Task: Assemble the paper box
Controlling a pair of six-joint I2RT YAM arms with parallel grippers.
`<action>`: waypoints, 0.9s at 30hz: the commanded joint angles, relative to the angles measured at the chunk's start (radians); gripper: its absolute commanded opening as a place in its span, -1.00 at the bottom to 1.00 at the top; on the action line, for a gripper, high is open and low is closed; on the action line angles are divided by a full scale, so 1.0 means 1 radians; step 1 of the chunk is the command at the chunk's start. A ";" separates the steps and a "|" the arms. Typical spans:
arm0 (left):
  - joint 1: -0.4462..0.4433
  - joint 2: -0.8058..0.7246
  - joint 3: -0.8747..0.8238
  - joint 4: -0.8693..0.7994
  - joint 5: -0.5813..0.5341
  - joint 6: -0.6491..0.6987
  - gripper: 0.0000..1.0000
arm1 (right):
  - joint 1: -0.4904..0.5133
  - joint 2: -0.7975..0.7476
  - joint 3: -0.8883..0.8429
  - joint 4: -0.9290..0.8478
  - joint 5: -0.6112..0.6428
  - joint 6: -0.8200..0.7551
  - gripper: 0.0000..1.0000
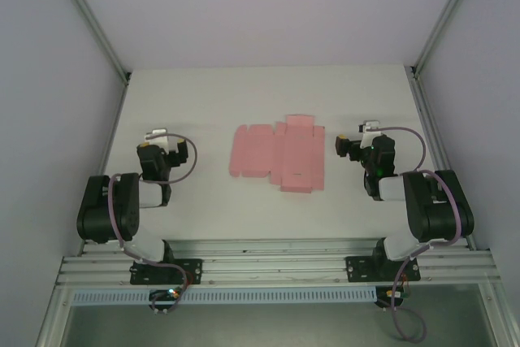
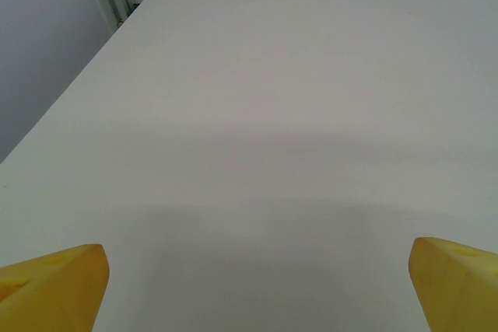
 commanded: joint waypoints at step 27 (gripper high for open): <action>-0.103 -0.294 0.414 -0.896 0.163 -0.353 1.00 | 0.316 -0.062 0.609 -1.198 0.183 0.319 0.92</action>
